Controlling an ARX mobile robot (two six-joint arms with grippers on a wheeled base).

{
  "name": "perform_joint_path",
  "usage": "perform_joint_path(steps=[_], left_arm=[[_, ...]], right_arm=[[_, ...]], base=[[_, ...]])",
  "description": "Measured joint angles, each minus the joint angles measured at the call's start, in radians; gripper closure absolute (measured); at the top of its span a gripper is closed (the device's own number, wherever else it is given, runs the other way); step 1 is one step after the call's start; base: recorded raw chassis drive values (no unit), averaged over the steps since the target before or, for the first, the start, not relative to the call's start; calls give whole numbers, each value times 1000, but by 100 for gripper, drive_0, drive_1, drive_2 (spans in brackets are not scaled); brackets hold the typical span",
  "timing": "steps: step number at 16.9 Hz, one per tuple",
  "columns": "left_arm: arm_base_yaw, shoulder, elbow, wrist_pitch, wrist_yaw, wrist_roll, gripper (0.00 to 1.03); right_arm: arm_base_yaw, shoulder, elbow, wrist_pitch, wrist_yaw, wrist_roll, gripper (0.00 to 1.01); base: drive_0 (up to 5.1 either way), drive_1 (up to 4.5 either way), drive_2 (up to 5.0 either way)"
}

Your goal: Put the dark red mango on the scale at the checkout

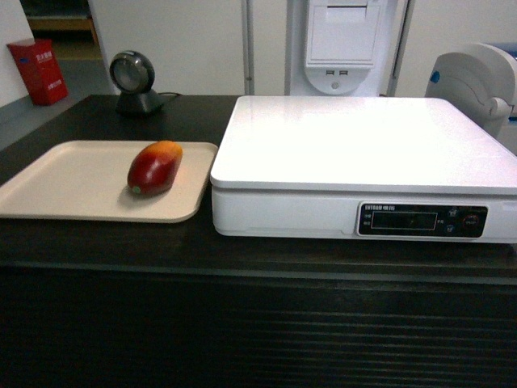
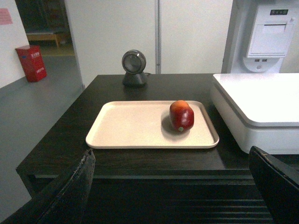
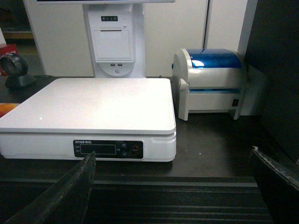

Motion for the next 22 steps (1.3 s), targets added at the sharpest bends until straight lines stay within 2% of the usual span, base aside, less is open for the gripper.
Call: perform_joint_path(steps=[22], left_arm=[[0,0,0,-3,0,0,5]], right_arm=[[0,0,0,-4,0,0,3]], base=[[0,0,0]])
